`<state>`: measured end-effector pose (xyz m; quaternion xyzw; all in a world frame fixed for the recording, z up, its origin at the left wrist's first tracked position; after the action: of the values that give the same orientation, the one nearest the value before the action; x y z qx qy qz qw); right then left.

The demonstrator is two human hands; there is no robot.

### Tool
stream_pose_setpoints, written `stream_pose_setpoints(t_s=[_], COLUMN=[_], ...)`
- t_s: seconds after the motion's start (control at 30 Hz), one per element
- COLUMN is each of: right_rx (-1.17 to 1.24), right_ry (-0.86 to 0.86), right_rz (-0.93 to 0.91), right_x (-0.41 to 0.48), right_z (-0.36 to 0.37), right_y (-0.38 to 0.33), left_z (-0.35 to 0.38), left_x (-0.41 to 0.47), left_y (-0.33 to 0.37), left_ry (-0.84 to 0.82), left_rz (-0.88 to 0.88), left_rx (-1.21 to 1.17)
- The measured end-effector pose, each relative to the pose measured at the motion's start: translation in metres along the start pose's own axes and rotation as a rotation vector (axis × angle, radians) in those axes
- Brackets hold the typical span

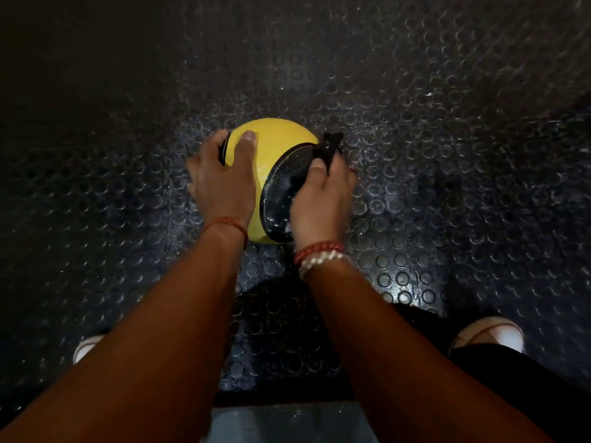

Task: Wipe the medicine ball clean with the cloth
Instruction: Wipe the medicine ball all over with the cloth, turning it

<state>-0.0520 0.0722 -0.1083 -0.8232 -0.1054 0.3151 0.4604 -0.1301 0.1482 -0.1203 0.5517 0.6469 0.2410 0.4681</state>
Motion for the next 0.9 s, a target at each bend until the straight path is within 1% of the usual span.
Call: stream_pose_setpoints(t_s=[0.07,0.13,0.23,0.3,0.4,0.47,0.6,0.7,0.77,0.8,0.9], right_rx=[-0.119,-0.202,-0.244,-0.220,-0.156,-0.101,0.105,0.181,0.170,0.131,-0.043], right_ry=[-0.003,-0.017,-0.021,-0.036,-0.029,-0.035,-0.089,-0.098,-0.077,-0.047,0.023], right_rz=[-0.170,-0.275,-0.389,-0.370,-0.262,-0.142,0.174,0.273,0.255,0.204,-0.085], right_x=[-0.017,-0.021,-0.009,0.003,0.020,0.032,0.048,0.048,0.034,0.024,-0.010], right_z=[0.008,0.009,0.003,0.001,-0.001,-0.005,-0.009,-0.012,-0.009,-0.005,0.008], right_y=[0.000,0.001,0.004,0.003,0.000,0.000,0.005,0.005,0.006,0.006,0.005], left_z=[0.000,-0.002,-0.005,-0.005,-0.005,-0.006,-0.004,-0.003,-0.003,-0.003,-0.003], left_x=[0.000,0.000,0.001,-0.001,-0.004,-0.004,-0.007,-0.008,-0.007,-0.007,-0.005], left_y=[0.000,-0.001,-0.002,-0.001,0.000,-0.001,0.000,0.001,0.001,0.001,0.000], left_ry=[0.002,0.002,0.002,-0.006,-0.021,-0.013,0.000,0.012,0.020,0.020,0.022], left_rz=[0.009,0.011,0.001,-0.003,-0.006,-0.004,0.007,0.001,0.000,-0.001,-0.001], left_rx=[0.012,0.008,-0.018,-0.015,-0.011,-0.033,-0.053,-0.034,-0.023,-0.019,-0.016])
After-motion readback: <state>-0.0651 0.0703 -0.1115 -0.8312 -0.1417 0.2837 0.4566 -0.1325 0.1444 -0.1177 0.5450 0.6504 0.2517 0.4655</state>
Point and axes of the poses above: each hand's wrist, its own x-axis towards the middle knuckle, its own z-axis out of the palm, y = z × x, the point moved 1 cm from there along x, towards the middle knuckle, and after that the axes turned 5 degrees about -y, right-handed, at the moved point
